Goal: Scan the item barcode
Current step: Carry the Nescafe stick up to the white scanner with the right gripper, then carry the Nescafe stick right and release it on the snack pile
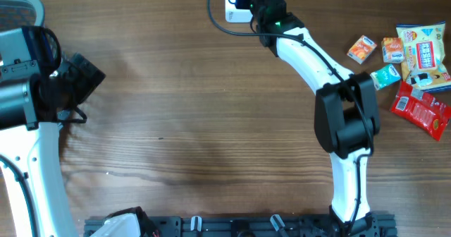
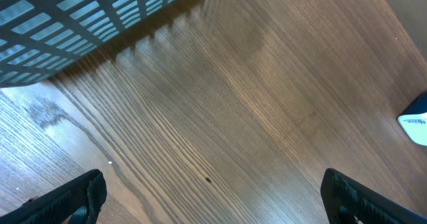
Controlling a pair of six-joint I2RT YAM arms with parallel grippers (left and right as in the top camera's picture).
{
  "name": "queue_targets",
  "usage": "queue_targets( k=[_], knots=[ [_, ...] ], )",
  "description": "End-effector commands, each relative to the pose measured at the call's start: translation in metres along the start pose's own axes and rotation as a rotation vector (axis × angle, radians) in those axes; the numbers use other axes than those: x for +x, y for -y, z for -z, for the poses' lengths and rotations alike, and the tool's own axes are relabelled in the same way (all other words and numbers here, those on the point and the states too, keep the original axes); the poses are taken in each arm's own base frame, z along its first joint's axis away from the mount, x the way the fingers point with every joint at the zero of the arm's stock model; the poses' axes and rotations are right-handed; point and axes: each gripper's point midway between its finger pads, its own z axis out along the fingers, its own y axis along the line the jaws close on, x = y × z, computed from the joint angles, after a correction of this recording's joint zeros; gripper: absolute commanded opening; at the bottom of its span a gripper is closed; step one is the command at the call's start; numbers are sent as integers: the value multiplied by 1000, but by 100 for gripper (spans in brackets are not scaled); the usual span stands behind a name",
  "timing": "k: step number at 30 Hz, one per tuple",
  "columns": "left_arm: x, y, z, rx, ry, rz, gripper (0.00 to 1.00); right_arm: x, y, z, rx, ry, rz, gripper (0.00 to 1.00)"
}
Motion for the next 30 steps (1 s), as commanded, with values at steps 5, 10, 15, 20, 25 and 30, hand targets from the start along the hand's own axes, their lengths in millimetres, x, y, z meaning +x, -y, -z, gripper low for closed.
queue_targets(
  k=[5, 10, 15, 20, 25, 30],
  knots=[
    [-4, -3, 3, -9, 19, 20, 100, 21, 10, -22, 5, -1, -57, 4],
    [-4, -3, 3, -9, 19, 20, 100, 0, 27, -13, 104, 47, -59, 4],
    [-4, -3, 3, -9, 19, 20, 100, -53, 86, 30, 376, 126, -69, 4],
    [-4, -3, 3, -9, 19, 20, 100, -72, 192, 84, 682, 58, -77, 4],
    [-4, -3, 3, -9, 19, 20, 100, -22, 302, 137, 947, -122, -302, 4],
    [-4, -3, 3, -10, 19, 20, 100, 35, 385, 185, 1033, -281, -589, 4]
  ],
)
